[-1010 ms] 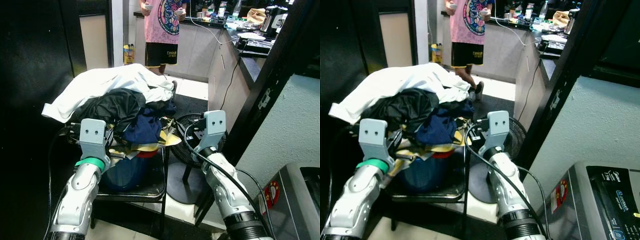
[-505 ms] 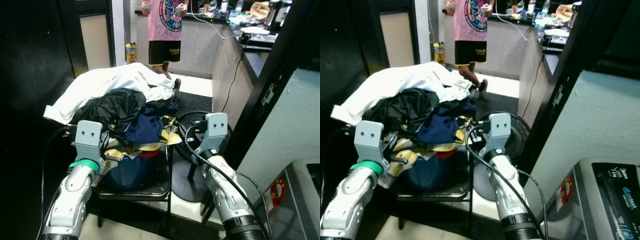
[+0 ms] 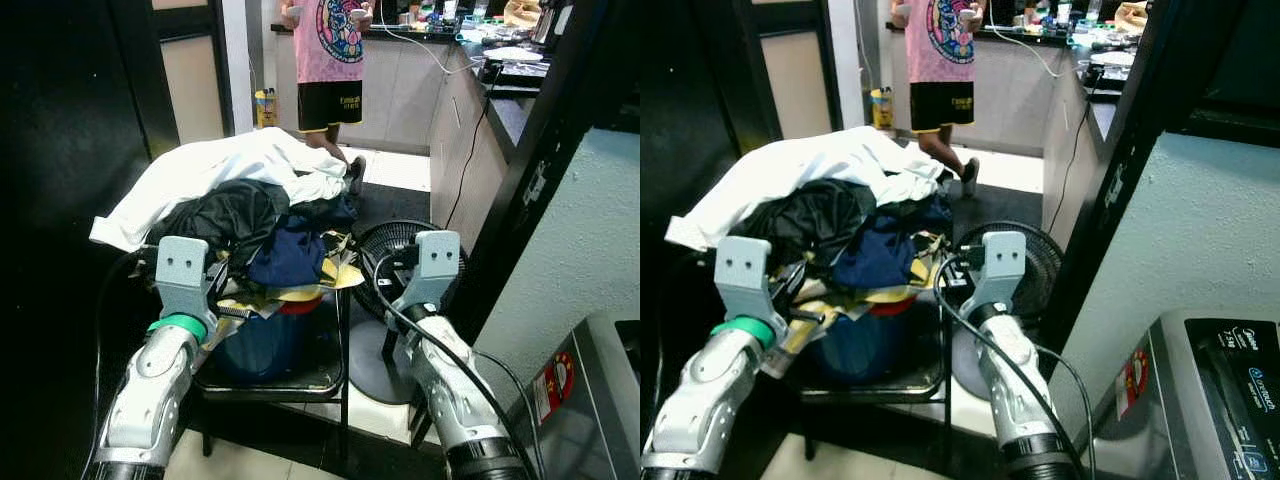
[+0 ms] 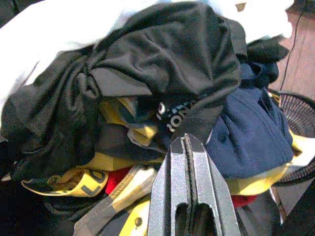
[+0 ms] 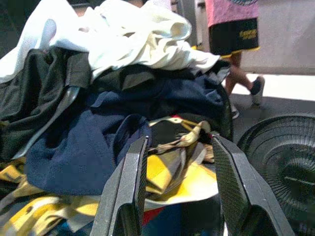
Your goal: Clothes washing
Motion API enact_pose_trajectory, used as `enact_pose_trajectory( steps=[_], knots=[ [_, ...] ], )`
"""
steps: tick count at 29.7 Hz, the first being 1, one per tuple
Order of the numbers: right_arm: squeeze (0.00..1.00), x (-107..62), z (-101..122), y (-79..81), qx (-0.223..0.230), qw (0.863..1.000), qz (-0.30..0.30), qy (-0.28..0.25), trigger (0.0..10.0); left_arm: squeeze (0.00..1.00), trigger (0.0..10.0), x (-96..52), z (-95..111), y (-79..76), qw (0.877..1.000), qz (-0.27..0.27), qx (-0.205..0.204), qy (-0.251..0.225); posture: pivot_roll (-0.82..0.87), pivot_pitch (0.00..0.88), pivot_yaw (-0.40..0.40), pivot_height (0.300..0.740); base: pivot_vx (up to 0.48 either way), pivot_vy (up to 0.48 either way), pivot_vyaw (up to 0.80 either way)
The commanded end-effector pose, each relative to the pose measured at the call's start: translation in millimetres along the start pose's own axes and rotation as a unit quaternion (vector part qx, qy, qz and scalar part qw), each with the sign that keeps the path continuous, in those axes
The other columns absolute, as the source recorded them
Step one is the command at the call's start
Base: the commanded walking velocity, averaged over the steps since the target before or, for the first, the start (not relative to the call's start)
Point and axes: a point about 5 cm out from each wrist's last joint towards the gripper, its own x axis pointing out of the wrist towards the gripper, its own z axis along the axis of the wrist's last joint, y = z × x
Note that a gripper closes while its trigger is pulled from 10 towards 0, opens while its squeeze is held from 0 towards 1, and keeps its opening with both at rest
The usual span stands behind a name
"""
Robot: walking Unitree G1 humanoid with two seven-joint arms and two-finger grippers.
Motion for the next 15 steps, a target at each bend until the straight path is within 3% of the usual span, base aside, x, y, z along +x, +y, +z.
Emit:
enact_pose_trajectory(
  steps=[1, 6, 9, 10, 15],
  knots=[
    [0.00, 2.3, 7.6, 1.5, -0.010, 1.000, 0.015, -0.006, 10.0, 0.00, 10.0, -4.7, 3.7, 4.6, 1.000, 0.010, -0.005, -0.019, 0.02, 0.000, 0.021, 0.740, 0.000, 0.000, 0.00],
    [0.00, 4.4, 14.3, 0.1, -0.014, 0.999, 0.016, -0.025, 10.0, 0.00, 10.0, -5.9, 3.4, 4.9, 1.000, 0.010, 0.012, -0.018, 0.03, 0.000, 0.001, 0.740, 0.000, 0.000, 0.00],
    [0.00, 7.6, 22.6, 0.0, -0.009, 0.999, 0.018, -0.041, 10.0, 0.00, 10.0, -7.4, 6.7, 3.3, 1.000, 0.012, -0.007, -0.023, 0.02, 0.000, -0.005, 0.740, 0.000, 0.000, 0.00],
    [0.00, 10.8, 32.7, 2.8, -0.009, 0.998, 0.026, -0.054, 10.0, 0.00, 10.0, -6.8, 13.2, 2.3, 0.999, 0.013, 0.013, -0.040, 0.03, 0.000, -0.014, 0.740, 0.000, 0.000, 0.00],
    [0.00, 17.1, 62.7, 12.0, -0.004, 0.994, 0.055, -0.096, 10.0, 0.00, 10.0, -2.5, 39.4, 1.1, 0.994, 0.017, 0.023, -0.105, 0.02, 0.000, -0.023, 0.740, 0.000, 0.000, 0.00]
  ],
)
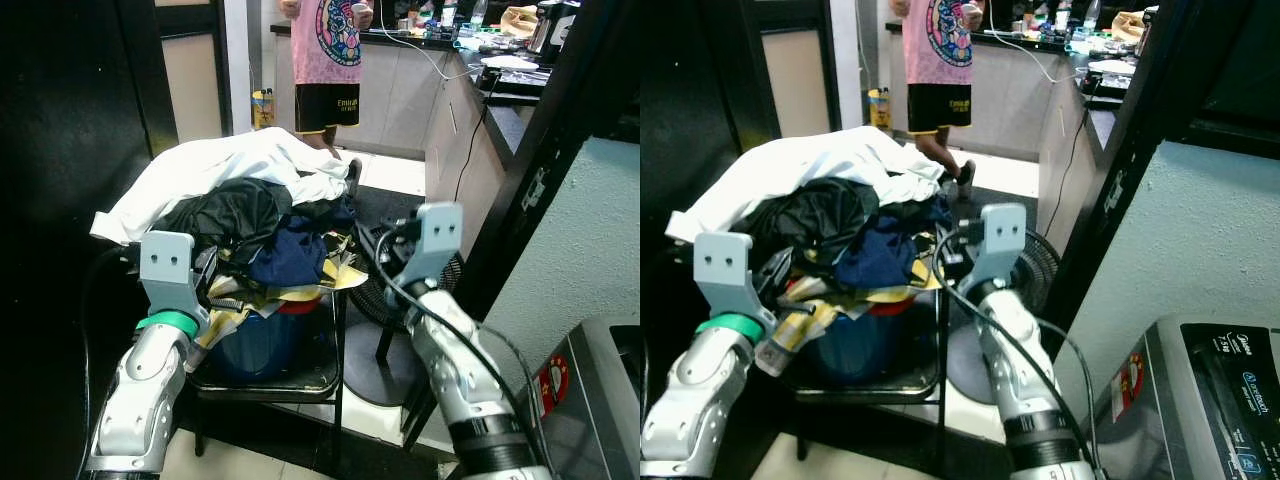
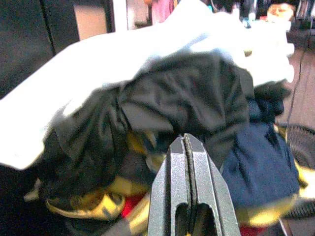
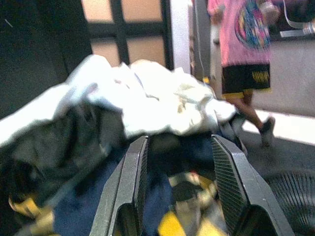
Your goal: Clothes washing
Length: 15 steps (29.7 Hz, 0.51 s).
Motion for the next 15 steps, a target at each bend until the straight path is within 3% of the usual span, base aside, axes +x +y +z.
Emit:
enact_pose_trajectory(
  steps=[1, 15],
  knots=[
    [0.00, 3.3, 12.8, 2.3, 0.011, 1.000, 0.013, -0.020, 10.0, 0.00, 10.0, 1.9, 11.6, -0.3, 0.999, -0.001, 0.011, -0.030, 0.02, 0.000, -0.024, 0.740, 0.000, 0.000, 0.00],
    [0.00, 9.6, 30.5, 13.5, 0.025, 0.997, 0.060, -0.039, 10.0, 0.00, 10.0, 3.8, 26.1, -0.2, 0.998, 0.005, 0.011, -0.055, 0.01, 0.000, -0.042, 0.740, 0.000, 0.000, 0.00]
  ],
)
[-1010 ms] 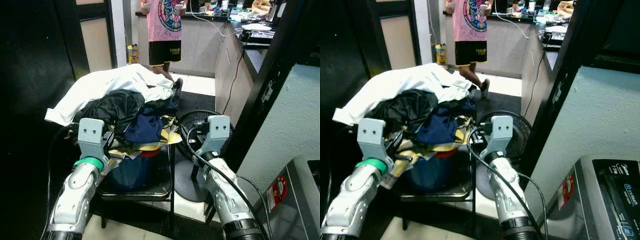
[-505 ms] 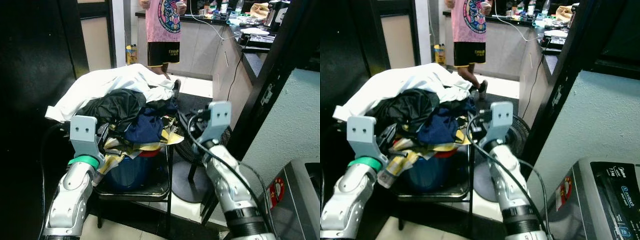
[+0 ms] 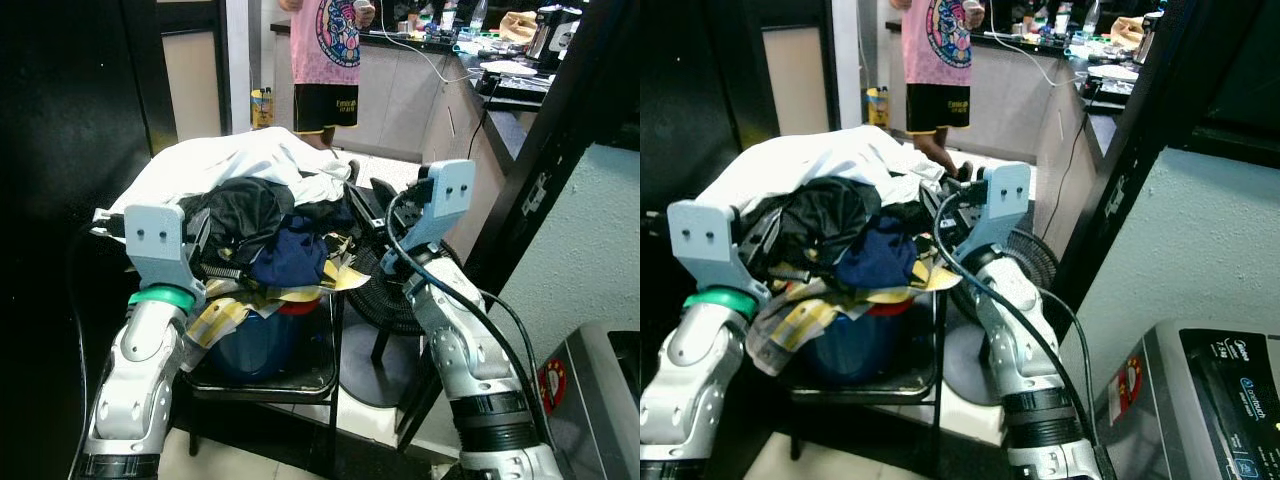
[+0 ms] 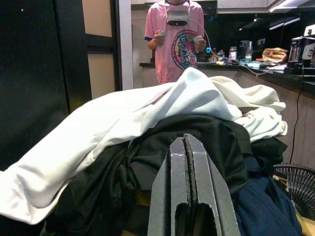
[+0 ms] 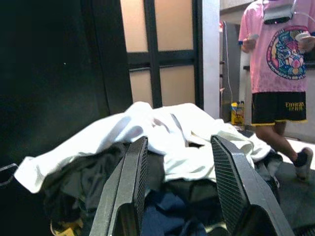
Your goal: Clothes washing
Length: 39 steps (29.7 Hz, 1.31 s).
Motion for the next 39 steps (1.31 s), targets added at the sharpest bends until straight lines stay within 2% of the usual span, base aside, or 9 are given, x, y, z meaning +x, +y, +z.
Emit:
enact_pose_trajectory(
  steps=[1, 10, 39],
  knots=[
    [0.00, 0.3, 2.4, -0.2, 0.003, 1.000, 0.003, -0.001, 10.0, 0.00, 10.0, -0.5, 2.7, -0.2, 1.000, -0.003, 0.005, -0.002, 0.01, 0.000, -0.042, 0.740, 0.000, 0.000, 0.00],
    [0.00, 0.1, -4.2, -3.0, -0.015, 1.000, -0.003, 0.020, 10.0, 0.00, 10.0, -1.6, 4.8, 0.5, 1.000, -0.010, -0.006, -0.006, 0.01, 0.014, -0.047, 0.740, 0.029, 0.000, 0.00],
    [0.00, 0.7, -6.5, -5.8, -0.030, 0.999, -0.005, 0.023, 10.0, 0.00, 10.0, -5.7, 0.2, -2.0, 1.000, -0.011, -0.011, 0.002, 0.00, 0.018, -0.062, 0.740, 0.337, 0.000, 0.00]
  ],
)
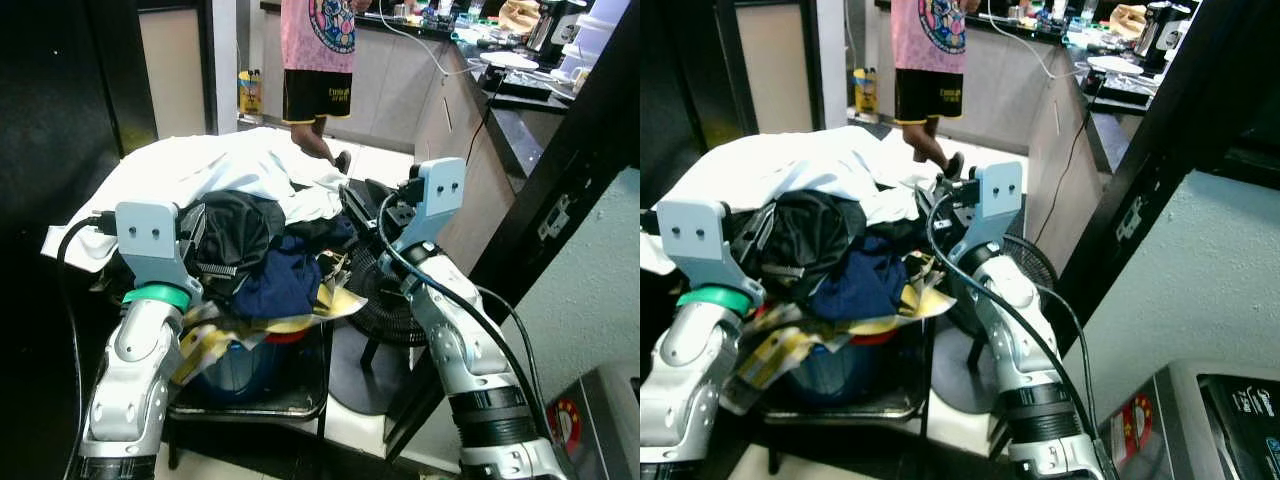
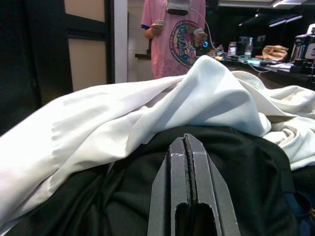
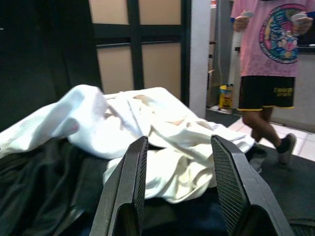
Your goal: Clothes washing
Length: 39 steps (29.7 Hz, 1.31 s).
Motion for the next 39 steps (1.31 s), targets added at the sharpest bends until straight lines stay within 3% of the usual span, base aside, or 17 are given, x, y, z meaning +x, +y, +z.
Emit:
enact_pose_trajectory(
  steps=[1, 8, 10, 17, 34, 39],
  knots=[
    [0.00, 0.7, 2.4, -2.0, -0.020, 1.000, 0.001, 0.000, 10.0, 0.00, 10.0, -3.2, -3.0, -2.7, 1.000, -0.006, -0.005, 0.008, 0.00, 0.018, -0.062, 0.740, 0.352, 0.000, 0.50],
    [0.00, 1.2, 3.3, -4.1, -0.032, 0.999, -0.008, -0.001, 10.0, 0.00, 10.0, -2.9, -4.4, -4.6, 1.000, -0.008, -0.005, 0.010, 0.00, 0.018, -0.062, 0.740, 0.345, 0.000, 0.71],
    [0.00, 0.9, 3.0, -6.1, -0.014, 1.000, -0.019, -0.003, 10.0, 0.00, 10.0, -2.6, -4.9, -5.0, 1.000, -0.009, -0.005, 0.011, 0.00, 0.018, -0.062, 0.740, 0.330, 0.000, 0.00],
    [0.00, 1.4, 4.7, -7.3, -0.016, 1.000, -0.018, -0.007, 10.0, 0.00, 10.0, -2.2, -7.7, -3.7, 1.000, -0.003, -0.004, 0.021, 0.00, 0.014, -0.066, 0.740, 0.288, 0.000, 0.00],
    [0.00, 4.7, 3.9, -5.2, -0.018, 1.000, -0.017, -0.010, 10.0, 0.00, 10.0, 0.0, -12.1, -3.5, 1.000, -0.005, -0.008, 0.022, 0.02, 0.000, -0.070, 0.740, 0.000, 0.000, 0.00],
    [0.00, -1.9, -6.7, -3.9, -0.016, 0.998, -0.054, -0.014, 10.0, 0.00, 10.0, 8.8, -11.8, -1.6, 0.999, -0.042, -0.003, 0.028, 0.07, 0.000, 0.091, 0.740, 0.000, 0.000, 0.00]
  ],
)
